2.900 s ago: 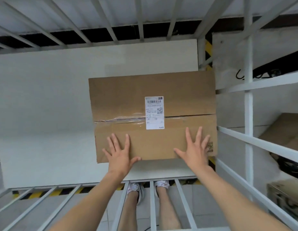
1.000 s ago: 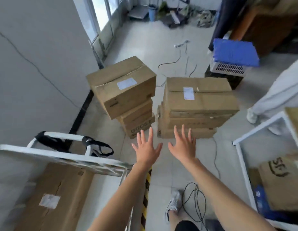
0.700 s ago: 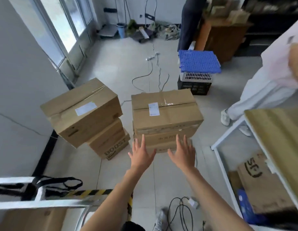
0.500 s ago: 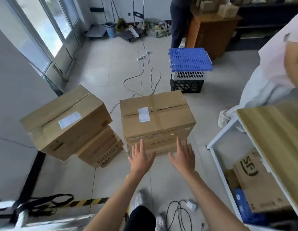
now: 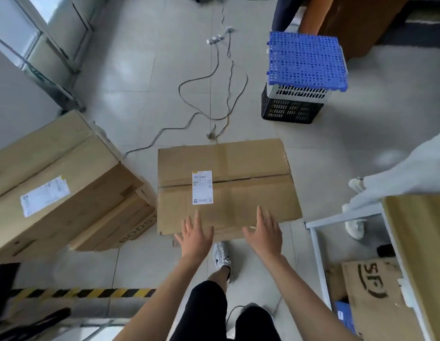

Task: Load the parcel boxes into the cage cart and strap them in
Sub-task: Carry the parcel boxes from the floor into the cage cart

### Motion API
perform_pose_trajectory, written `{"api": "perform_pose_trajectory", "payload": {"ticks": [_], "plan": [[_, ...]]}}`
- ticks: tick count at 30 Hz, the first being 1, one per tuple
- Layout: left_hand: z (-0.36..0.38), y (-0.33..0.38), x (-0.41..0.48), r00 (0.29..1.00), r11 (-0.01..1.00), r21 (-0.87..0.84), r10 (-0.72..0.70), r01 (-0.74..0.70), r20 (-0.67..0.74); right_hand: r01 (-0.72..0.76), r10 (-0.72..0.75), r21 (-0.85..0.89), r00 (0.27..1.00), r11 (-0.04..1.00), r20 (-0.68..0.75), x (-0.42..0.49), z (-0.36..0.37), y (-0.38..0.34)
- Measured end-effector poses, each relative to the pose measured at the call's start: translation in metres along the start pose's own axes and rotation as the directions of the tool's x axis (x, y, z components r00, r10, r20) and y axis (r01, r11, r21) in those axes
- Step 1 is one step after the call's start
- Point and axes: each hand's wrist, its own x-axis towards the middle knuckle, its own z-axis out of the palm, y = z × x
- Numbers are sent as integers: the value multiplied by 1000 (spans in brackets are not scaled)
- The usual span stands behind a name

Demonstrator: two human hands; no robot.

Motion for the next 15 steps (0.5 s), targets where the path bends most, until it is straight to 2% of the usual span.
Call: {"api": "perform_pose_trajectory", "payload": {"ticks": [3, 6, 9, 12, 15], "plan": [[2, 10, 43, 999, 996, 90, -7, 4, 33, 20, -12, -72, 994, 997, 106, 48, 6, -2], [-13, 10, 78, 998, 990, 129, -54, 52, 10, -8, 25, -123, 991, 992, 135, 86, 0, 5], [-36, 0, 114, 990, 987, 86, -134, 138, -49, -73, 86, -140, 992, 987, 92, 120, -14, 22], [-58, -17, 141, 969, 973, 18, -226, 229, -95, -103, 118, -137, 987, 985, 112, 147, -29, 42], [-75, -29, 157, 947, 940, -158, -315, 303, -63, -99, 106, -81, 991, 992, 86, 168, -37, 52]]}}
